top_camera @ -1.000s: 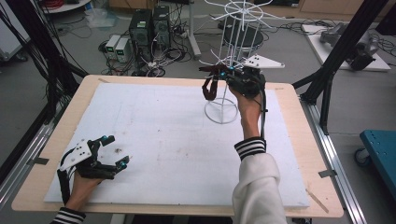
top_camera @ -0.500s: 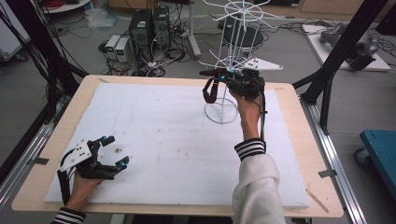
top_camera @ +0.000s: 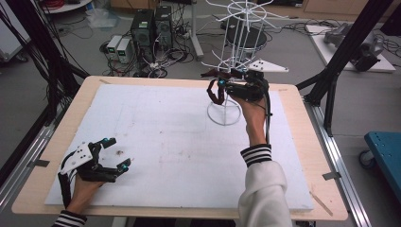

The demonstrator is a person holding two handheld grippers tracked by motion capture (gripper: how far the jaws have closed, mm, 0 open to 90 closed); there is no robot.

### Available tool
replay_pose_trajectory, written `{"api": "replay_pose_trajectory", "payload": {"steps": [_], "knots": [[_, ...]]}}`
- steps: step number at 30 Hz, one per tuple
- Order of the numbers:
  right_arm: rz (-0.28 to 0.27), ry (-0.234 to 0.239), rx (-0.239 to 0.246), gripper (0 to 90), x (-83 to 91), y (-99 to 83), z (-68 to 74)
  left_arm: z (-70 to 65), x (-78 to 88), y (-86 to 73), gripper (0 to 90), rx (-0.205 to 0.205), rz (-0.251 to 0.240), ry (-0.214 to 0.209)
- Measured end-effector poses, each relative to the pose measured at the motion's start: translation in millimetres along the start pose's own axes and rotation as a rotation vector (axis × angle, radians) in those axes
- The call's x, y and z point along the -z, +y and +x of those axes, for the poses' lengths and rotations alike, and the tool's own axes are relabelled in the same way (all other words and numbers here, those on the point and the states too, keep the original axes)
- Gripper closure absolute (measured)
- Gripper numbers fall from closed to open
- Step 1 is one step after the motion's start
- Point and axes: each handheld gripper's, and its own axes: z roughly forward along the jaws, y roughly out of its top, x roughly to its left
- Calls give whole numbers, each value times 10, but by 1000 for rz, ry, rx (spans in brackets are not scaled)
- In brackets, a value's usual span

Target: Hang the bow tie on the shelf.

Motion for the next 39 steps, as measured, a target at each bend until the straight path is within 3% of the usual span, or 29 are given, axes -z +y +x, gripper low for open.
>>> {"api": "replay_pose_trajectory", "payload": {"steps": [3, 4, 5, 10, 14, 15, 18, 19, 22, 23, 25, 26, 28, 29, 33, 39], "knots": [[-48, -24, 14, 105, 66, -29, 73, 0, -1, 0, 17, -1, 0, 1], [-48, -24, 14, 105, 66, -29, 73, -1, 1, -1, 17, 0, 0, 3], [-79, -34, 10, 13, 109, -66, 84, -2, 1, -1, 17, 0, -1, 3], [-114, -21, 2, 5, 259, -128, 111, -5, 4, -3, 17, -4, -5, 6], [-135, 16, 42, 5, 544, -223, 164, -13, 11, -7, 17, -6, -13, 10], [-135, 16, 42, 5, 544, -223, 164, -13, 11, -7, 17, -6, -13, 10], [-167, 26, 57, 6, 823, -379, 191, -18, 22, -12, 17, -9, -25, 19], [-167, 26, 57, 6, 823, -379, 191, -21, 25, -15, 17, -9, -30, 23], [-201, 15, 88, 6, 1089, -623, 215, -30, 38, -20, 17, -17, -44, 34], [-201, 15, 88, 6, 1089, -623, 215, -35, 44, -24, 17, -19, -51, 40], [-214, -20, 119, 6, 1295, -916, 227, -37, 46, -26, 17, -18, -54, 46], [-214, -20, 119, 6, 1295, -916, 227, -38, 45, -25, 17, -18, -53, 49], [-229, -48, 133, 6, 1415, -1223, 236, -42, 46, -25, 17, -23, -53, 51], [-229, -48, 133, 6, 1415, -1223, 236, -45, 45, -25, 17, -23, -52, 53], [-221, -76, 100, 6, 1457, -1673, 218, -49, 49, -27, 17, -26, -57, 58], [-209, -100, 75, 6, 1429, -1968, 175, -56, 52, -27, 17, -26, -61, 71]]}}
